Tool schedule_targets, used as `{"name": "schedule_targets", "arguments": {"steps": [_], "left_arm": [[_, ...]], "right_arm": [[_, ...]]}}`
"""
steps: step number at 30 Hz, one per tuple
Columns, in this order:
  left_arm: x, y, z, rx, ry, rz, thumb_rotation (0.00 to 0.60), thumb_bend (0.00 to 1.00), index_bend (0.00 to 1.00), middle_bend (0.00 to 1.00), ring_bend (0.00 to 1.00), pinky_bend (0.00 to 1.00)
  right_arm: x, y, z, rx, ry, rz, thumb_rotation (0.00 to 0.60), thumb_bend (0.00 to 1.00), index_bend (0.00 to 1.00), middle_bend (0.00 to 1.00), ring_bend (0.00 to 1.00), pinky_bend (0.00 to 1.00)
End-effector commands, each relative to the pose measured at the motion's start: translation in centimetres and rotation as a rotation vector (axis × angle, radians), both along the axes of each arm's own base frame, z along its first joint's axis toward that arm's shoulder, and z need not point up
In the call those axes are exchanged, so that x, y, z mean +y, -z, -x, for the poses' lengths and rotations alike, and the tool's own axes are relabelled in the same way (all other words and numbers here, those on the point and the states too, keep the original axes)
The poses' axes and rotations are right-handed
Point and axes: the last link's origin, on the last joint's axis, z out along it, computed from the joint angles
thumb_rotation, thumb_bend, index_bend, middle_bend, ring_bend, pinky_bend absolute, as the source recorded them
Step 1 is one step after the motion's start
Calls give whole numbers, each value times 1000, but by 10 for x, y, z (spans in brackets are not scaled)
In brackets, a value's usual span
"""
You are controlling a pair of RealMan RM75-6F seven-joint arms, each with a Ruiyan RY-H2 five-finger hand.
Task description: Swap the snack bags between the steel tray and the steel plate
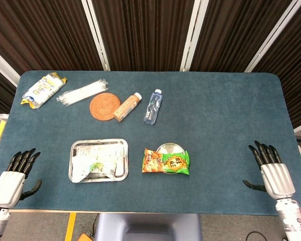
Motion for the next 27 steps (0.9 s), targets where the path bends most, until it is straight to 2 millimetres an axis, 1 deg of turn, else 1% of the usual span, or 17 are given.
{"name": "schedule_targets", "arguments": {"steps": [1,8,10,13,18,20,23,27], "left_arm": [[1,1,0,3,-1,2,600,382,0,0,0,0],[4,11,-4,-15,27,40,600,379,0,0,0,0],[8,20,-8,-32,55,74,600,376,0,0,0,0],[15,38,-19,-77,99,153,600,376,0,0,0,0],[26,72,-42,-103,173,270,600,374,0,0,0,0],[29,84,-53,-80,204,304,600,372,0,0,0,0],[38,99,-63,-29,216,349,600,371,0,0,0,0],[49,115,-70,41,196,417,600,370,0,0,0,0]], "right_arm": [[0,0,0,-3,0,-2,600,24,0,0,0,0],[1,-1,-1,-11,-9,-2,600,24,0,0,0,0],[2,-3,-1,-14,-9,5,600,24,0,0,0,0],[2,-5,-1,-20,-9,11,600,24,0,0,0,0],[3,-3,-1,-29,-18,-15,600,24,0,0,0,0],[3,-2,-1,-29,-15,-23,600,24,0,0,0,0],[3,-3,0,-35,-13,-29,600,24,0,0,0,0],[4,-6,0,-46,-14,-29,600,24,0,0,0,0]]}}
